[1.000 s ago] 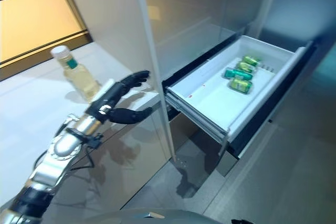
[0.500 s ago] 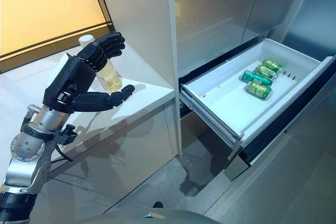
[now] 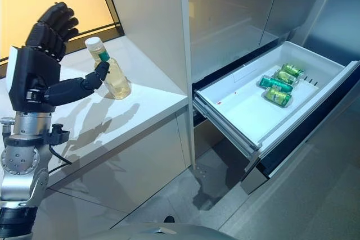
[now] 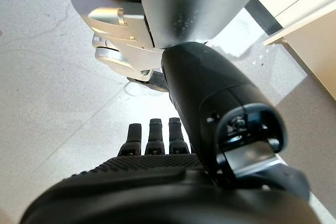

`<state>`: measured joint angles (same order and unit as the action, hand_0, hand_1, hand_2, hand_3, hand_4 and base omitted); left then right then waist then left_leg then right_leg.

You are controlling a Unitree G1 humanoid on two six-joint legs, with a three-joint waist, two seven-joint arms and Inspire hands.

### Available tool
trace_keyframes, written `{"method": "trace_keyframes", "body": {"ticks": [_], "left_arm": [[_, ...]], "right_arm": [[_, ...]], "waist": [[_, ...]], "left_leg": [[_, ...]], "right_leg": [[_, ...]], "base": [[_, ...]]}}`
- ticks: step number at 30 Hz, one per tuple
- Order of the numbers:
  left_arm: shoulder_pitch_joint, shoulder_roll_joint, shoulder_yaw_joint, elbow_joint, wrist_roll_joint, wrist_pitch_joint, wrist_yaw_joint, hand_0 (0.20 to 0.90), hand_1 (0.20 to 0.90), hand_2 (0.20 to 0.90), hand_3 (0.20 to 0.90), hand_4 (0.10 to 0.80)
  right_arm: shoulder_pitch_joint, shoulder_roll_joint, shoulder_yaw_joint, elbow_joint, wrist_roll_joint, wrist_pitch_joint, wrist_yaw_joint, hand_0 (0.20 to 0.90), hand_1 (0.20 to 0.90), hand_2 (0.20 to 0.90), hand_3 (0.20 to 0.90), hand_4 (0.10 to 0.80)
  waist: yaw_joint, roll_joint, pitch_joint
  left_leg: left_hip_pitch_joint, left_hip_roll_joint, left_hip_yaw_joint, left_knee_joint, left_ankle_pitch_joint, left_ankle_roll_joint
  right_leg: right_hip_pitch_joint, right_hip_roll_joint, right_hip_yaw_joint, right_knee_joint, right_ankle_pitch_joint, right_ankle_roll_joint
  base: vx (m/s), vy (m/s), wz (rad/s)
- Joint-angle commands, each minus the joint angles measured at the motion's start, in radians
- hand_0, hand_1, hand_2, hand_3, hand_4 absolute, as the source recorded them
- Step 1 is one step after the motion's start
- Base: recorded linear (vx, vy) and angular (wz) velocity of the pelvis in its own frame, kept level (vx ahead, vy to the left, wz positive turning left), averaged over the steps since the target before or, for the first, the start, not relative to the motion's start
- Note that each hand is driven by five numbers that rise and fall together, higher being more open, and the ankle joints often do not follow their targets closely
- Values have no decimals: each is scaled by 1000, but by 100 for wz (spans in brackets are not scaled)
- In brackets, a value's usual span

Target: Put drinks into fridge and close the fridge

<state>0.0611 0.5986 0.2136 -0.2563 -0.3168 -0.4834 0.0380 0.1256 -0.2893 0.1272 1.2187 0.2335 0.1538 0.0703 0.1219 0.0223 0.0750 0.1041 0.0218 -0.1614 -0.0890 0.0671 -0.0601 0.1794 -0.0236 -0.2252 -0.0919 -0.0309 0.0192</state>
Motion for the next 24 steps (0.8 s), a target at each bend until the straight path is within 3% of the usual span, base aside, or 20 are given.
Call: {"method": "trace_keyframes", "body": {"ticks": [1,11,24], "left_arm": [[-69,22,89,-22,32,-38,64,900,900,900,900,800],[-117,46,30,47,68,186,108,900,900,900,900,800],[-166,26,40,74,67,182,212,900,900,900,900,800]], "right_arm": [[-33,52,8,-43,-1,13,32,900,900,900,900,800],[-43,44,12,-51,-9,38,40,900,900,900,900,800],[-52,47,14,-33,-18,41,48,900,900,900,900,800]], "waist": [[-11,-33,-20],[-29,-27,-25],[-41,-28,-34]], "left_leg": [[5,-87,33,2,-70,78],[12,-87,42,2,-71,80],[16,-85,50,2,-73,80]], "right_leg": [[-42,-2,69,20,40,24],[-39,0,78,19,42,27],[-39,2,89,18,42,26]], "base": [[0,0,0],[7,-1,-1],[11,-2,-2]]}}
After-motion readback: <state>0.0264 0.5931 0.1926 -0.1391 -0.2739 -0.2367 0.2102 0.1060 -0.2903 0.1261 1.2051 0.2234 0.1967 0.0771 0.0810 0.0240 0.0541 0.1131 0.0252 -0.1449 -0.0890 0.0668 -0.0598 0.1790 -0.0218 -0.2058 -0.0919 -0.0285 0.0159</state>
